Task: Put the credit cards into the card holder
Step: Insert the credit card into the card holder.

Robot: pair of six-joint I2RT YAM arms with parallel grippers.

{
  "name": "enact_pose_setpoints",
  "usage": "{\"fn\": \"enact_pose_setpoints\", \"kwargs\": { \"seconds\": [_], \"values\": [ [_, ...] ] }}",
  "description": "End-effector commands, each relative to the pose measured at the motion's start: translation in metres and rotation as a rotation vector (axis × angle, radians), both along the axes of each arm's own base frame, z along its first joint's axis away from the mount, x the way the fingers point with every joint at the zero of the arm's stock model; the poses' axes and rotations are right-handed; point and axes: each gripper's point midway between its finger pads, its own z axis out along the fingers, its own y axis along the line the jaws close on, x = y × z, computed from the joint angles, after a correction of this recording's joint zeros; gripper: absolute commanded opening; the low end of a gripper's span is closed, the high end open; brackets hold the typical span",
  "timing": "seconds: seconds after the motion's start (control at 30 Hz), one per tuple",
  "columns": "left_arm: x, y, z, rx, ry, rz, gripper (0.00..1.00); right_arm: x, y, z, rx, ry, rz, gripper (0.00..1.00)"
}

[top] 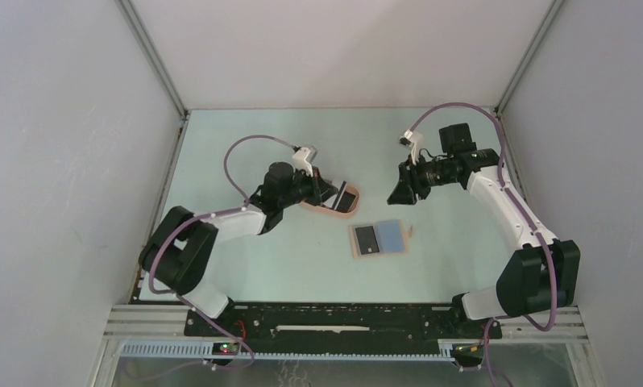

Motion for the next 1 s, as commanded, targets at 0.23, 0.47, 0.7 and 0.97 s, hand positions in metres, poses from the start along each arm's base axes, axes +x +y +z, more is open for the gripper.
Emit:
{"fn": "enact_pose_setpoints", "kwargs": {
  "seconds": [0.23,0.47,0.7,0.97],
  "values": [
    [-0.06,-0.026,0.07,0.204,-0.679,-0.049,0.0,-0.032,0.011,0.035,0.125,-0.13,0.171,0.51],
    [-0.11,-0.021,0.089,0.149,-1.01,-0.046,0.0,-0.078,0.019,0.045,0.196,-0.473,0.424,0.55],
    [-0.156,-0.03,0.083,0.089,-1.139,-0.178,0.0,-0.117,0.024,0.018,0.193,-0.698,0.703,0.67],
    [-0.19,-0.049,0.073,0.036,-1.139,-0.313,0.0,-0.115,0.027,-0.002,0.136,-0.764,0.756,0.73]
  ]
}}
